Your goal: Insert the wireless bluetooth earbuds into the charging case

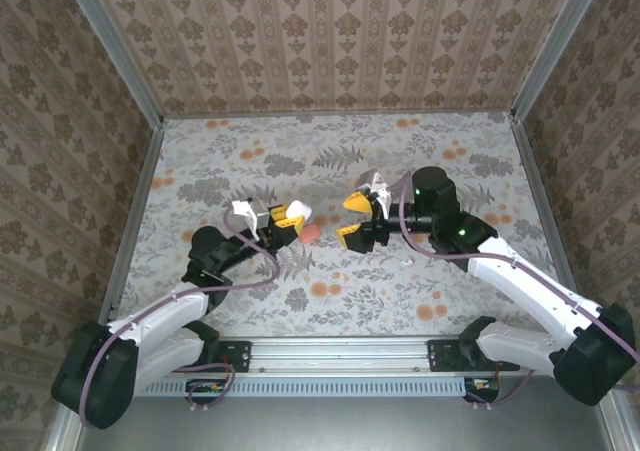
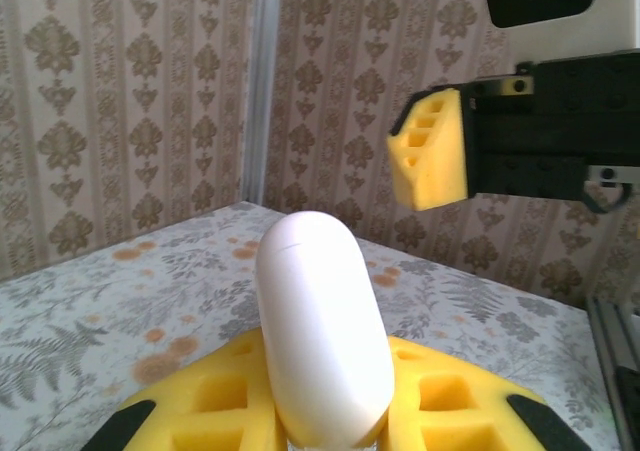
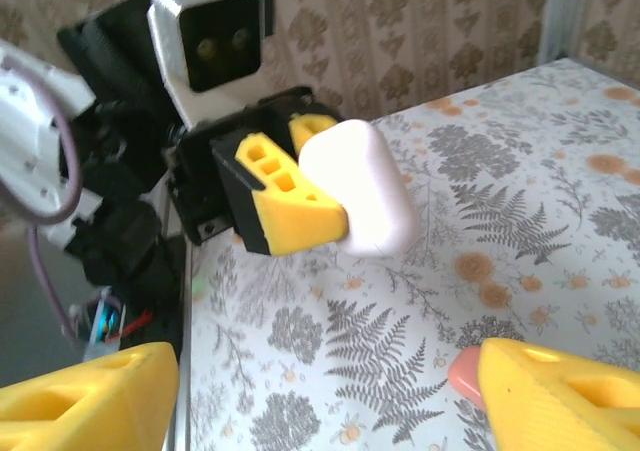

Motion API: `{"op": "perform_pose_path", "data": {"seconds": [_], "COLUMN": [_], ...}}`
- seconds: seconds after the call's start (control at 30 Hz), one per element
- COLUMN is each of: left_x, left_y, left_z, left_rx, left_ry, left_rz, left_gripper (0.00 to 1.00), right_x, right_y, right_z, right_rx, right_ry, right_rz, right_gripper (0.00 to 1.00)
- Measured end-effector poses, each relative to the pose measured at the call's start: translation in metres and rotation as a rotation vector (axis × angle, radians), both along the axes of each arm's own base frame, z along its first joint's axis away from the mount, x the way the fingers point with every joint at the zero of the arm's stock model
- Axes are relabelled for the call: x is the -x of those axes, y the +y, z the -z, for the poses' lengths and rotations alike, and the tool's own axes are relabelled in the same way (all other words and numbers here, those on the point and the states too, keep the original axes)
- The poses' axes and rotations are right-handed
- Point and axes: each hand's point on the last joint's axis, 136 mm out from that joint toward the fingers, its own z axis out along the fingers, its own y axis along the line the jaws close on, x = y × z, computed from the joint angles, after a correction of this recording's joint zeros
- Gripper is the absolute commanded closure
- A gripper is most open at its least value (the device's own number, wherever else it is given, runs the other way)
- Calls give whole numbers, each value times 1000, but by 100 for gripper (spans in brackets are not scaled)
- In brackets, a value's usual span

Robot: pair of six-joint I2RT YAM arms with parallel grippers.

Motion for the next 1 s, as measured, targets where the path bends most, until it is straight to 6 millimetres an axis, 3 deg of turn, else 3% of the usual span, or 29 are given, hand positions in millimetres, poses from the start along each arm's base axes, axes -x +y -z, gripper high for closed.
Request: {"op": "perform_pose_path", "data": {"seconds": [0.27, 0.77, 1.0], "left_x": [12, 21, 26], "left_y": [-7, -14, -19], "left_z": [-1, -22, -21], "left_rx": [8, 43, 45], "left_ry": [-11, -52, -50], "left_rz": [96, 181, 209], "left_gripper": [83, 84, 84], "right_x": [5, -5, -3], "right_y": [14, 40, 46], "right_z": [5, 17, 15], "right_rx": [80, 111, 89], "right_ry": [-110, -124, -112], "right_rz": [-188, -371, -429], "right_gripper": [32, 38, 58]}}
